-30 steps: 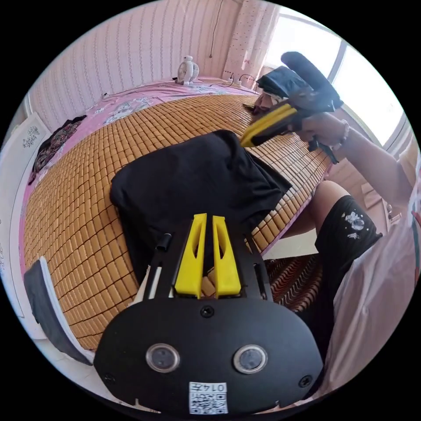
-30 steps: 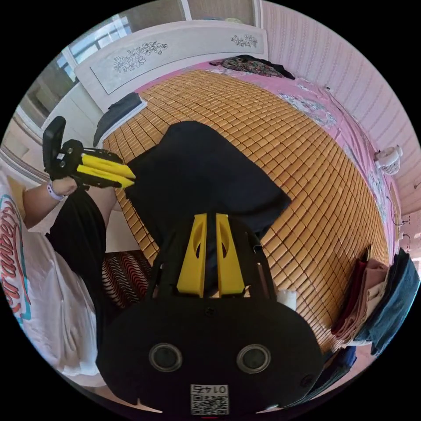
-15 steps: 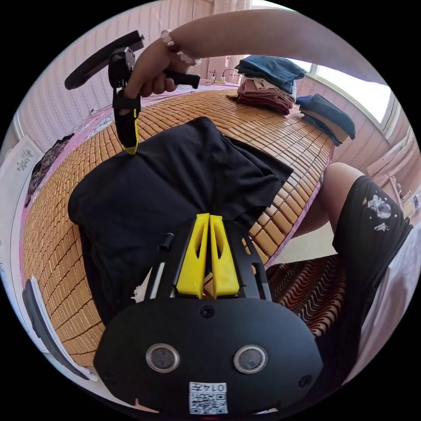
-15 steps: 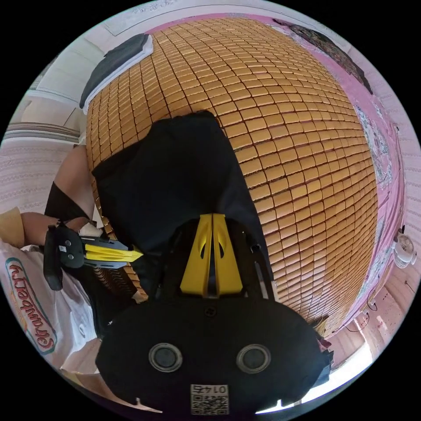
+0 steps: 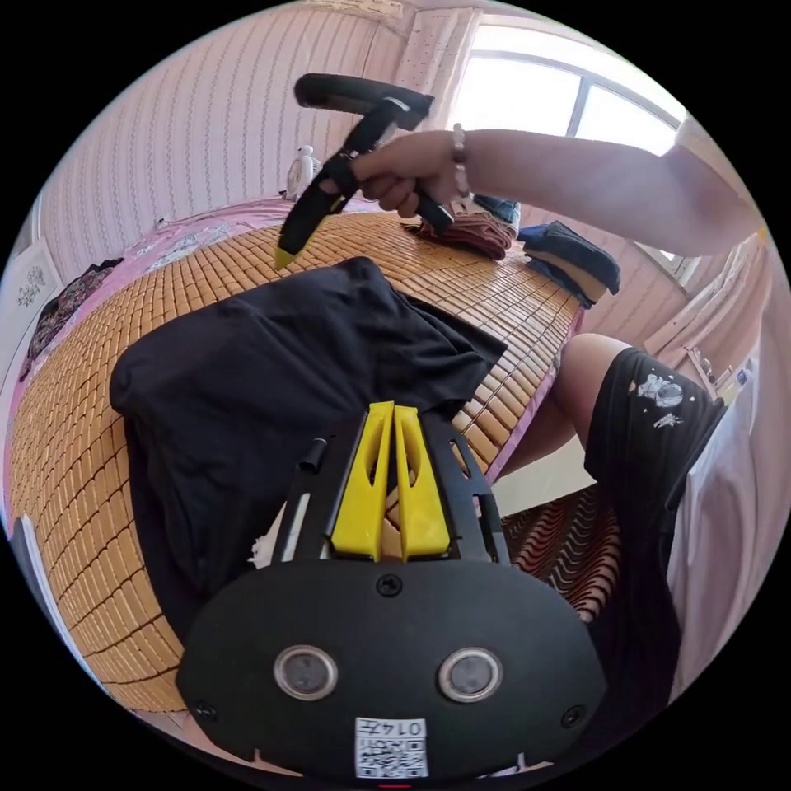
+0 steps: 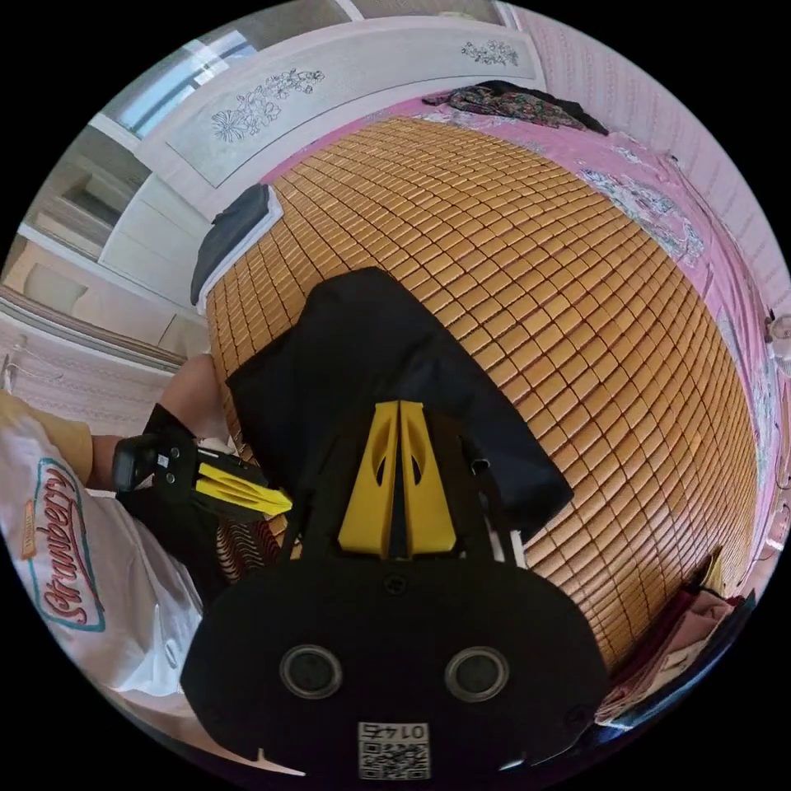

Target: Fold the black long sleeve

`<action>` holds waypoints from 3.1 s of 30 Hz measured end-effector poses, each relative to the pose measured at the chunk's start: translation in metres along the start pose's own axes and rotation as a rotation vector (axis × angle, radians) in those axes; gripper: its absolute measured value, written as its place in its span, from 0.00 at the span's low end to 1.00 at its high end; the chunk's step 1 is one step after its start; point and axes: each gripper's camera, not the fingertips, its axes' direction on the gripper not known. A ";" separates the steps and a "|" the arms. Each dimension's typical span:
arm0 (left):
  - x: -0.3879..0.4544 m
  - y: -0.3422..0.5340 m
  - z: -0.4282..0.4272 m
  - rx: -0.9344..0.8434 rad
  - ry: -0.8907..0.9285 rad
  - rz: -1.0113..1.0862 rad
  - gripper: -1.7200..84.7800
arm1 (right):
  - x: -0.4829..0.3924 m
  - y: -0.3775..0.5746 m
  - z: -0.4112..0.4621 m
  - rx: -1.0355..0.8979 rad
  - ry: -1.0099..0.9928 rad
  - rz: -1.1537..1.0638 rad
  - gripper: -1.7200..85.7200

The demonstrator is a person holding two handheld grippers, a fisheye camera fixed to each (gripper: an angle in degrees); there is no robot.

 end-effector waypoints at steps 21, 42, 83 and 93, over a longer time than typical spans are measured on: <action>0.041 -0.032 0.062 -0.050 0.106 0.060 0.15 | 0.047 0.294 -0.087 0.496 -0.619 0.653 0.03; 0.038 0.011 -0.054 0.008 0.260 0.157 0.02 | 0.113 0.376 -0.113 0.768 -0.759 1.082 0.05; -0.143 -0.003 -0.063 -0.223 -0.015 -0.517 0.03 | -0.028 0.136 -0.040 0.151 -0.038 0.236 0.09; -0.111 -0.019 -0.124 -0.204 0.094 -0.421 0.01 | -0.047 0.161 -0.060 0.274 -0.100 0.021 0.03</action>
